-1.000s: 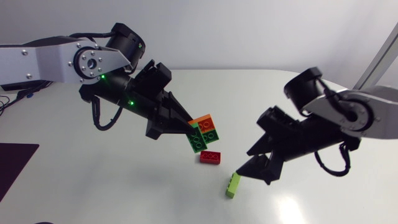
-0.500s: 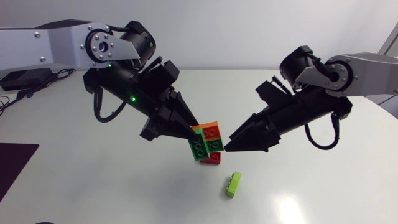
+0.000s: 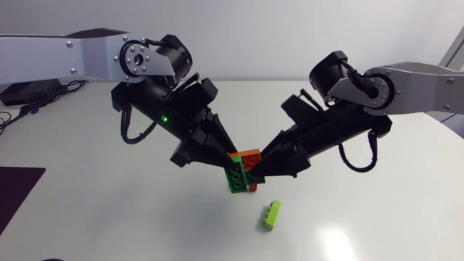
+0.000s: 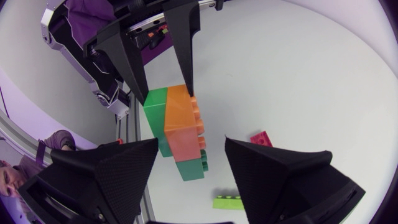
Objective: Disassemble duplo
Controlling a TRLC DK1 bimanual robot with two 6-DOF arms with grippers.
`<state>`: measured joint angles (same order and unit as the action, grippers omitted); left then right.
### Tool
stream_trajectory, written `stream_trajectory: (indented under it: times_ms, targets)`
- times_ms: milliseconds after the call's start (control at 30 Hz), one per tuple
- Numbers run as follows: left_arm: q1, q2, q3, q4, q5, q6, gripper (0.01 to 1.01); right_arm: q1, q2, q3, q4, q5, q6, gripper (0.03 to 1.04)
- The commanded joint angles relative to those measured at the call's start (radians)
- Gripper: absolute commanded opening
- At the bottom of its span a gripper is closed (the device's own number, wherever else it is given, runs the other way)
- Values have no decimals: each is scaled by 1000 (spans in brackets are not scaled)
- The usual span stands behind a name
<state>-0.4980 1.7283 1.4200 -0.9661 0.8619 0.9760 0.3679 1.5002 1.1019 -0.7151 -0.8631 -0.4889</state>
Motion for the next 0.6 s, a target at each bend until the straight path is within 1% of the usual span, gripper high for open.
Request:
stream_trajectory:
  times_ms: [0, 67, 200, 267, 300, 333, 367, 467, 567]
  targets:
    - [-5, 27, 43, -16, 25, 29, 444, 12, 2, -8, 20, 9, 15, 431]
    - [-1, 31, 51, -20, 28, 29, 444, 16, 0, -17, 28, 9, 15, 269]
    - [7, 31, 69, -45, 52, 29, 444, 20, -14, -47, 43, 19, 13, 239]
    - [12, 36, 85, -60, 66, 29, 448, 25, -26, -57, 43, 18, 9, 200]
    - [15, 39, 89, -65, 71, 27, 484, 25, -32, -60, 45, 19, 9, 185]
    - [16, 42, 94, -68, 72, 21, 598, 23, -35, -62, 45, 19, 9, 182]
    - [19, 42, 94, -71, 72, 21, 744, 20, -40, -63, 45, 19, 10, 180]
    - [42, 22, 94, -72, 72, 24, 959, -17, -49, -59, 45, 10, 19, 180]
    - [70, -27, 76, -65, 71, 21, 967, -64, -41, -50, 32, -1, 33, 180]
